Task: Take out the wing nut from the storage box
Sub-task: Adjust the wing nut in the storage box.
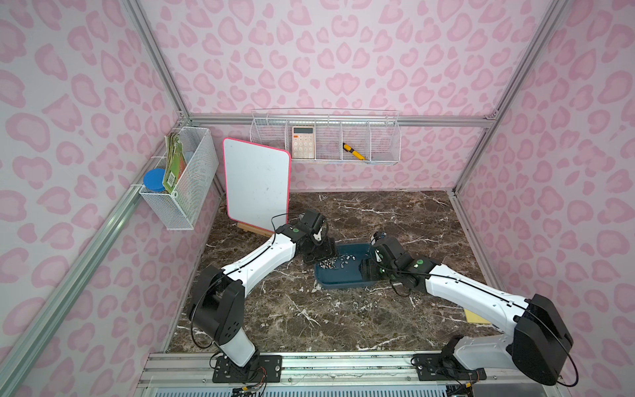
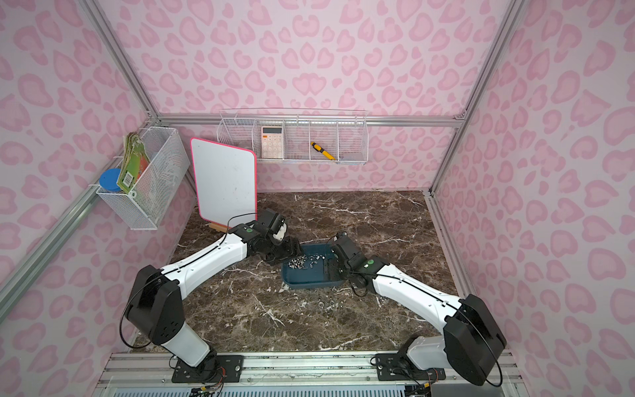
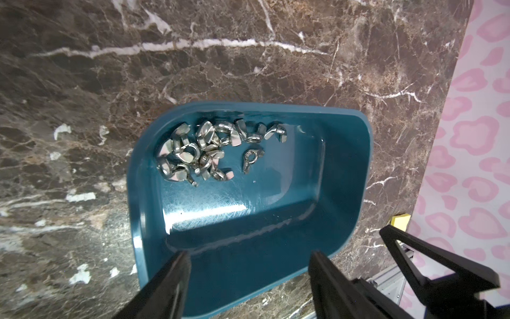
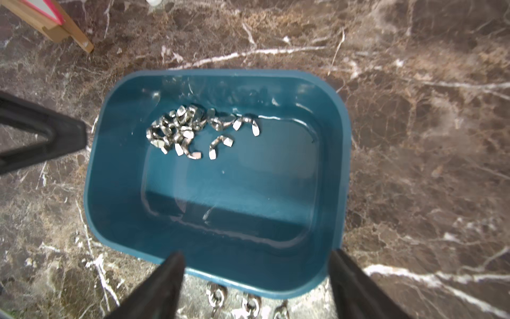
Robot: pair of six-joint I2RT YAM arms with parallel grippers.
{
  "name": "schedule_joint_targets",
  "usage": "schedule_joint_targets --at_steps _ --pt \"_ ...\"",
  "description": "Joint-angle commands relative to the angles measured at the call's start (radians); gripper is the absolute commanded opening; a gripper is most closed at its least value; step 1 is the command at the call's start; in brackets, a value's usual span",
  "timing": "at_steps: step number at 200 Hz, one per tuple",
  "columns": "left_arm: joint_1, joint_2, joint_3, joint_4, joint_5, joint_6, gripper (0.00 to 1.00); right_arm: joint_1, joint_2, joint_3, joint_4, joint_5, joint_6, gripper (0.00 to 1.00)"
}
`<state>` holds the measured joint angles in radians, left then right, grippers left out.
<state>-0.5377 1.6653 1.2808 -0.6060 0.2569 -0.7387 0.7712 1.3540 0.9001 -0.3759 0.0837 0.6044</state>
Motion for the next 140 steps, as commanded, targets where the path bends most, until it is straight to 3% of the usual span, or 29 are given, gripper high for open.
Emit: schedule_joint_targets --at_steps 1,28,92,140 --pt "0.000 0.012 0.023 -0.036 0.003 -0.025 0.74 -0.005 0.032 0.025 0.069 -0.039 -0.039 0.92" --pt "-0.001 0.004 0.027 -0.043 -0.014 -0.030 0.76 -0.012 0.115 0.085 0.077 -0.068 -0.056 0.90" --pt "0.002 -0.052 -0.007 -0.072 -0.065 -0.022 0.75 -0.046 0.284 0.167 0.098 -0.142 -0.079 0.63" --pt "0.004 -0.089 -0.034 -0.075 -0.087 -0.015 0.74 -0.039 0.374 0.222 0.095 -0.180 -0.094 0.52"
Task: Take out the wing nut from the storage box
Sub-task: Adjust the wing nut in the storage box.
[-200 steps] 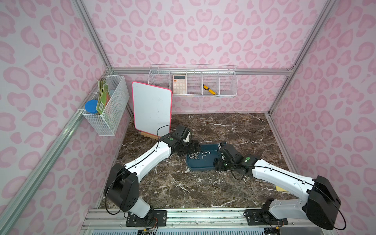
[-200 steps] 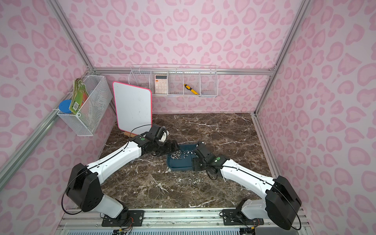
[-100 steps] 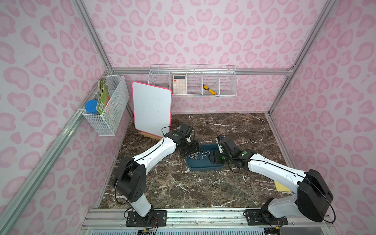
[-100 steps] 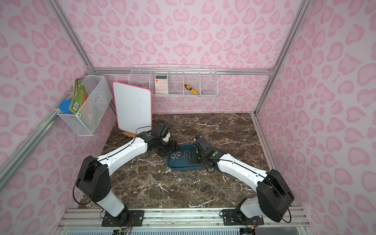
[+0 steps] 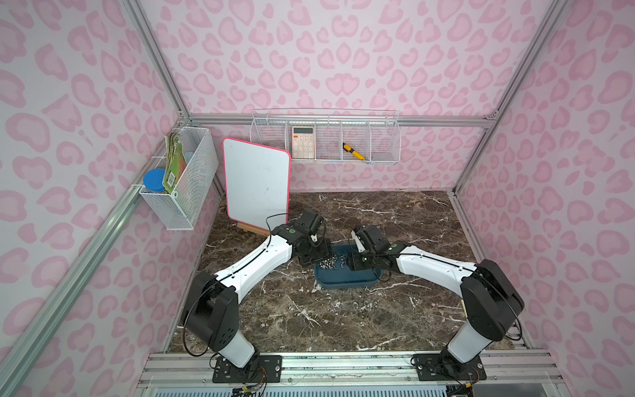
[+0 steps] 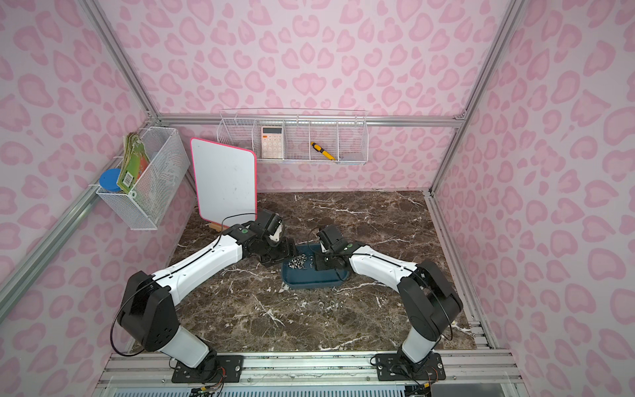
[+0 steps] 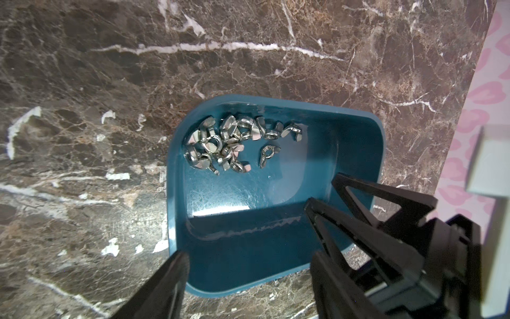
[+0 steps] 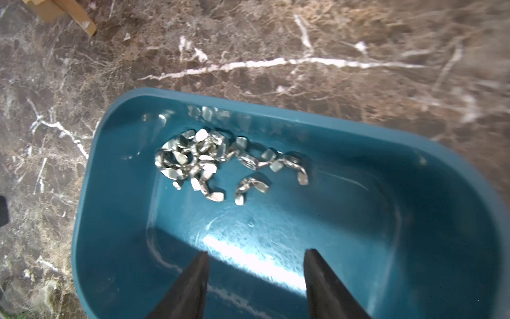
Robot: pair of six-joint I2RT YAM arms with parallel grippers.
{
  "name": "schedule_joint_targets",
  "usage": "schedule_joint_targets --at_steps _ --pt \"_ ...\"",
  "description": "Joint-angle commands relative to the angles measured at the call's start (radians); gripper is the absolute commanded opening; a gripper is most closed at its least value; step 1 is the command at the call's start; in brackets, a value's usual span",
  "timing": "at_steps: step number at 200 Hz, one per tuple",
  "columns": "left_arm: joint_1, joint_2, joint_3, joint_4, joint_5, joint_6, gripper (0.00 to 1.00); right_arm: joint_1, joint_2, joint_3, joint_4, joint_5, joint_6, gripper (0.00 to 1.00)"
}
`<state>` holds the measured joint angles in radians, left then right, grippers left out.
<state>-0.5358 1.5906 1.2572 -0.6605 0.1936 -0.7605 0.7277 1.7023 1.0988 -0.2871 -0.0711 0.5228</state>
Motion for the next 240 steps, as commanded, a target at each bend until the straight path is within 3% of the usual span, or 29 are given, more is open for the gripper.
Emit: schedule_joint_targets --at_steps 1,32,47,116,174,197,212,240 --pt "0.002 -0.014 -0.010 -0.021 -0.023 0.007 0.74 0.004 0.027 0.024 0.006 -0.026 -0.012 0.52" --pt "0.000 -0.009 -0.014 -0.010 -0.013 0.046 0.70 0.004 0.040 0.039 0.009 -0.029 -0.014 0.53" --pt "-0.004 0.004 -0.008 -0.006 -0.027 0.075 0.62 0.004 0.033 0.036 0.011 -0.033 -0.014 0.55" --pt "-0.023 0.154 0.105 -0.021 -0.038 0.170 0.43 -0.013 -0.070 -0.011 0.005 -0.007 0.007 0.73" --pt "-0.051 0.276 0.190 -0.036 -0.075 0.306 0.40 -0.061 -0.208 -0.100 0.004 -0.009 0.045 0.81" --pt "-0.068 0.325 0.246 -0.044 -0.101 0.366 0.36 -0.074 -0.260 -0.136 0.000 -0.009 0.061 0.91" --pt "-0.071 0.355 0.279 -0.058 -0.104 0.371 0.36 -0.082 -0.285 -0.149 -0.012 -0.001 0.068 0.96" --pt "-0.085 0.397 0.327 -0.074 -0.085 0.359 0.34 -0.091 -0.331 -0.180 -0.024 0.017 0.081 0.97"
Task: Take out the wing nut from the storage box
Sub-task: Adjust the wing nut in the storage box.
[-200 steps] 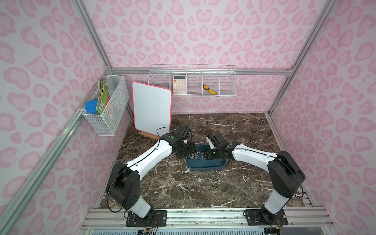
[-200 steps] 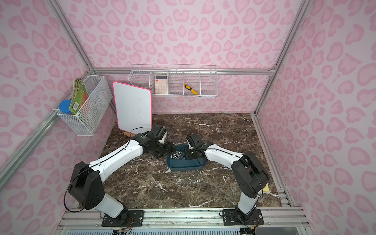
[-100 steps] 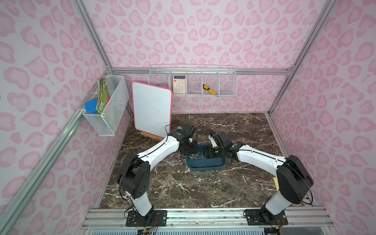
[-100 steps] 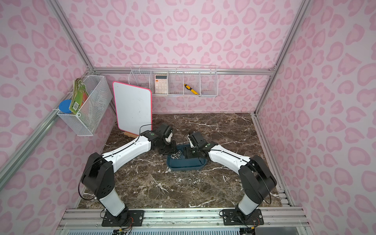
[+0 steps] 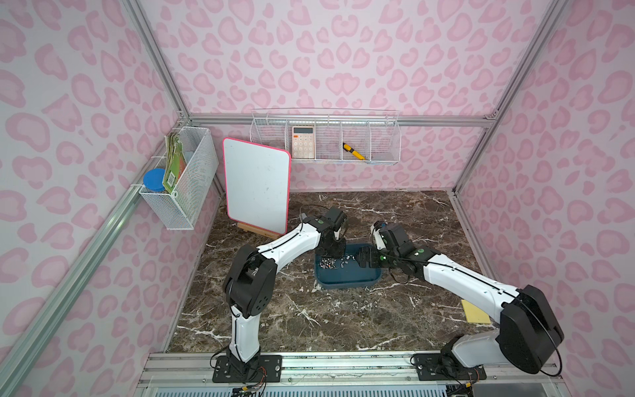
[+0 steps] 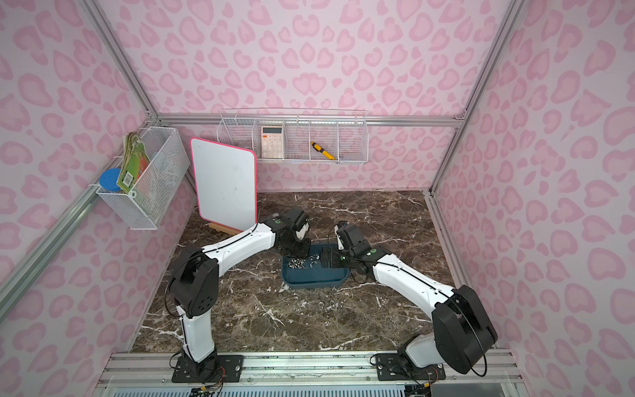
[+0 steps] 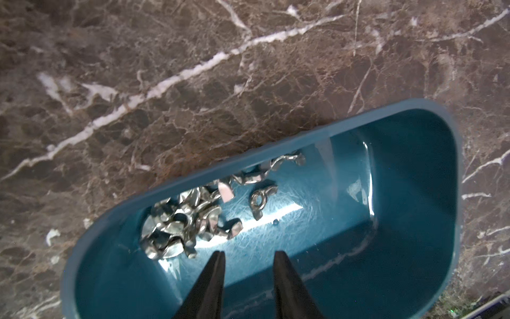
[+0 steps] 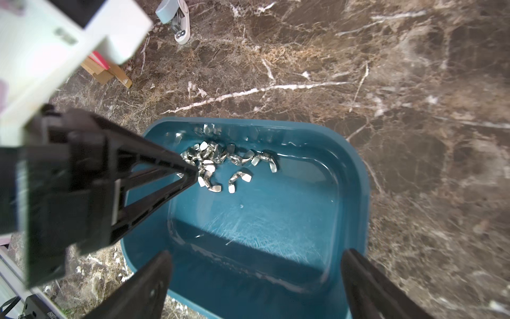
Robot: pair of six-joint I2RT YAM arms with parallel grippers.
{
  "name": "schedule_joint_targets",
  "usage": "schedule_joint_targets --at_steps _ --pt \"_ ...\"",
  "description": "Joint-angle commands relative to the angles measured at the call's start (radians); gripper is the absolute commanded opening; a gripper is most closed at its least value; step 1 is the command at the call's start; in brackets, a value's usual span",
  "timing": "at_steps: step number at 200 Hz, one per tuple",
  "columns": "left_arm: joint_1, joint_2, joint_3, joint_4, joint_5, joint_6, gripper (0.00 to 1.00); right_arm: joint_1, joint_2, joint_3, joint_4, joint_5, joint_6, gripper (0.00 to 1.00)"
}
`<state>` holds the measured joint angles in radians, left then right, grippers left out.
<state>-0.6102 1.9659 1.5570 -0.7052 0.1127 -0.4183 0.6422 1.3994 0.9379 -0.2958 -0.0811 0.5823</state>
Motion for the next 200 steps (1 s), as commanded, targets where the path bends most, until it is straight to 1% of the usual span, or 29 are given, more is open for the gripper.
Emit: schedule_joint_targets --at_steps 1,26,57,98,157,191,200 --pt "-0.010 0.024 0.028 -0.029 -0.005 0.016 0.34 -0.005 -0.030 -0.020 -0.015 0.027 0.022 0.97" --pt "-0.018 0.057 0.053 -0.036 -0.007 0.027 0.34 -0.010 -0.060 -0.043 -0.015 0.027 0.032 0.97" --pt "-0.019 0.094 0.078 -0.033 -0.008 0.082 0.33 -0.010 -0.085 -0.058 -0.023 0.032 0.039 0.97" --pt "-0.019 0.139 0.113 -0.041 -0.030 0.111 0.33 -0.013 -0.101 -0.073 -0.031 0.035 0.046 0.97" --pt "-0.034 0.186 0.144 -0.036 -0.017 0.121 0.34 -0.013 -0.099 -0.087 -0.025 0.027 0.056 0.97" --pt "-0.055 0.194 0.130 -0.028 0.002 0.113 0.33 -0.013 -0.095 -0.090 -0.024 0.026 0.055 0.97" --pt "-0.064 0.191 0.125 -0.029 0.001 0.109 0.32 -0.013 -0.093 -0.090 -0.023 0.024 0.055 0.97"
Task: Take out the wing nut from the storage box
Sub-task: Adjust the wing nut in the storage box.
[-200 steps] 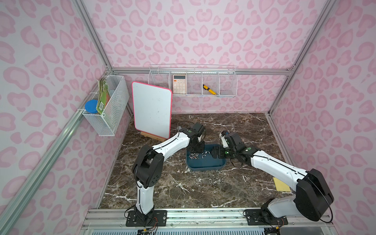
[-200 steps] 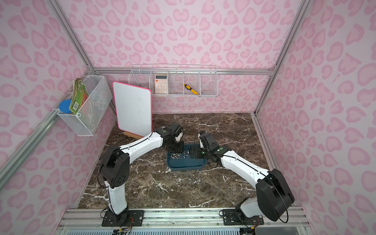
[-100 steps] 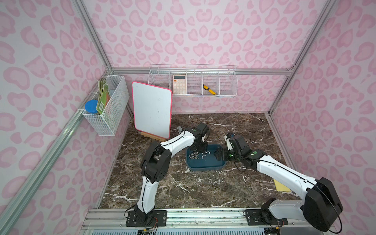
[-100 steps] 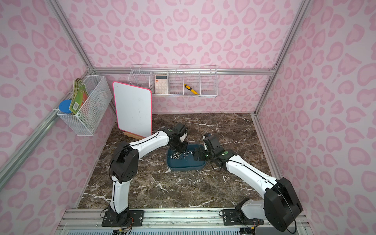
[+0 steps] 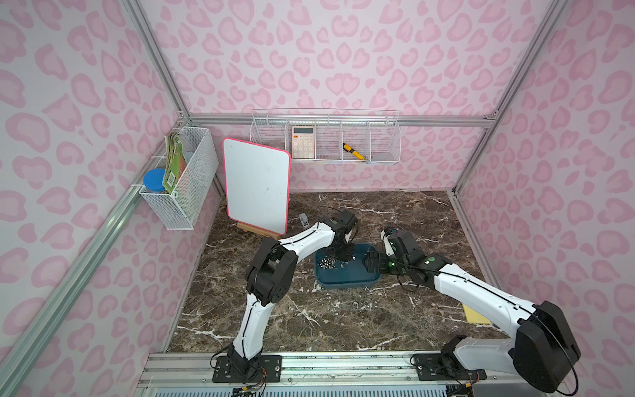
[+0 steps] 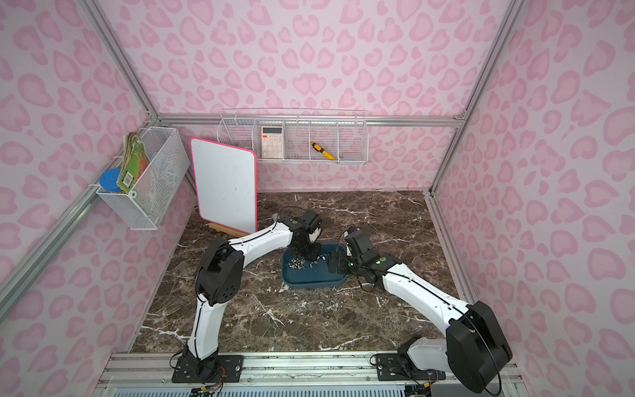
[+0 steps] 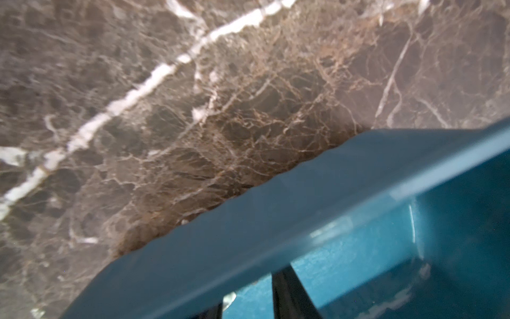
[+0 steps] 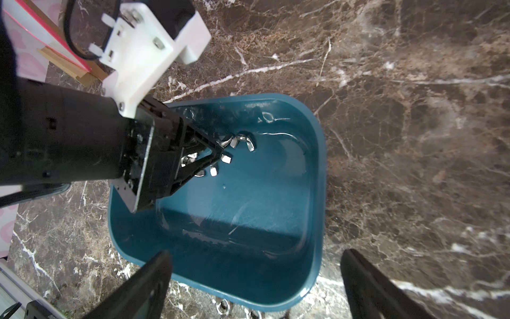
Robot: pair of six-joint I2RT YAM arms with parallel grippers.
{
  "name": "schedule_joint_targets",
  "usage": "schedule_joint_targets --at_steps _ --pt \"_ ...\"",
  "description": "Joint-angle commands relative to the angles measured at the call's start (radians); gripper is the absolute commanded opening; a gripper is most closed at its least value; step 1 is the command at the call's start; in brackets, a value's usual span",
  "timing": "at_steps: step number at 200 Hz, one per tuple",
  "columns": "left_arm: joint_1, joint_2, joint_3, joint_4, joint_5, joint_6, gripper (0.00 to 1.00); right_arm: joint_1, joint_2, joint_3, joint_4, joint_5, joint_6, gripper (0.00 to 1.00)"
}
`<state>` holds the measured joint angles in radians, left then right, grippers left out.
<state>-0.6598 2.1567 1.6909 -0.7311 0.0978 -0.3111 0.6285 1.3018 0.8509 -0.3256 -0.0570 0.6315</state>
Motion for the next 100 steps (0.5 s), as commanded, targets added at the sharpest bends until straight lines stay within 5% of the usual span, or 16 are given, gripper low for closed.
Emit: schedule_joint_targets --at_steps 1,100 --pt "-0.015 0.000 -0.009 -0.003 0.016 0.002 0.32 0.001 0.005 -0.004 0.007 0.000 0.006 0.97" --pt "-0.006 -0.124 -0.086 -0.011 -0.076 -0.157 0.31 0.001 0.011 -0.018 0.033 -0.015 0.013 0.97"
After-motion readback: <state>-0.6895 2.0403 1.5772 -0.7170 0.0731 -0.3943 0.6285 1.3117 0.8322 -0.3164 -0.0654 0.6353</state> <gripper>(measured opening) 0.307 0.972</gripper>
